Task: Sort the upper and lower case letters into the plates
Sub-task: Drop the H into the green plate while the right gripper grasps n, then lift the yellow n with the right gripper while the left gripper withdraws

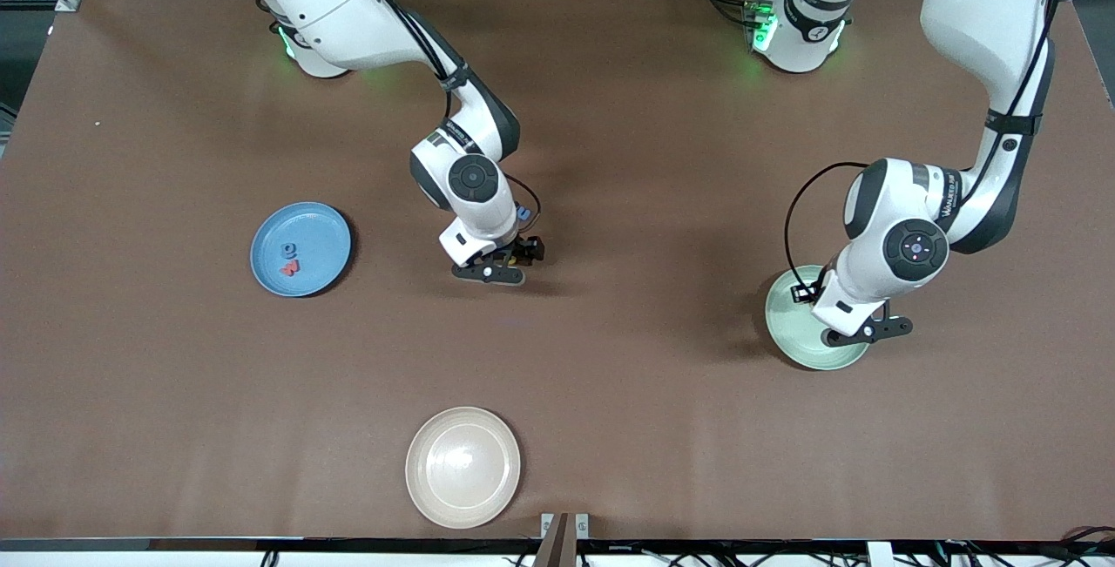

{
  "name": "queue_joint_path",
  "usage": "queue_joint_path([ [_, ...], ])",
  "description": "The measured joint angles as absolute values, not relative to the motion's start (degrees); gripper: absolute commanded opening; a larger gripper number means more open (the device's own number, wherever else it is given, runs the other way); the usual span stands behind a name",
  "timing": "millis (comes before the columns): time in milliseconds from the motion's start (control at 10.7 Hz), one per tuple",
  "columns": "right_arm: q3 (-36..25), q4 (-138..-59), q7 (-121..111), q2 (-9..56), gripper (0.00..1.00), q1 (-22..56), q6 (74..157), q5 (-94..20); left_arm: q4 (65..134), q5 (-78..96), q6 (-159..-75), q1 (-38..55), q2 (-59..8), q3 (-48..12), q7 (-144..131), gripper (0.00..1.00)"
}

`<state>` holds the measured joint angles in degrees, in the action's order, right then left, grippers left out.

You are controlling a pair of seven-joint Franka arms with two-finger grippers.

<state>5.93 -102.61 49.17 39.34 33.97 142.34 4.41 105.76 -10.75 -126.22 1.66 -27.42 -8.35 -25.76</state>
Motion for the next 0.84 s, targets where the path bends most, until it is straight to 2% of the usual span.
queue_joint_path([
  [187, 6.0, -102.6, 49.3, 39.4, 0.78, 34.4, 142.1, 4.4, 105.6, -10.8, -126.8, 1.7, -27.4, -8.3, -25.8, 1.0],
  [468, 6.0, -102.2, 49.3, 39.2, 0.73, 34.4, 141.6, 4.4, 105.0, -10.7, -127.0, 2.6, -26.7, -9.0, -26.7, 1.0],
  [561, 6.0, -102.1, 49.3, 39.2, 0.7, 34.4, 141.5, 4.4, 105.0, -10.7, -127.0, 3.1, -26.3, -10.2, -28.4, 1.0],
  [655, 6.0, -102.0, 49.3, 39.2, 0.63, 34.4, 141.4, 4.4, 105.0, -10.7, -127.0, 3.4, -25.9, -12.1, -31.3, 1.0],
  [842, 6.0, -101.8, 49.3, 39.2, 0.61, 34.4, 141.3, 4.4, 105.0, -10.7, -126.9, 3.9, -25.1, -15.8, -37.6, 1.0],
])
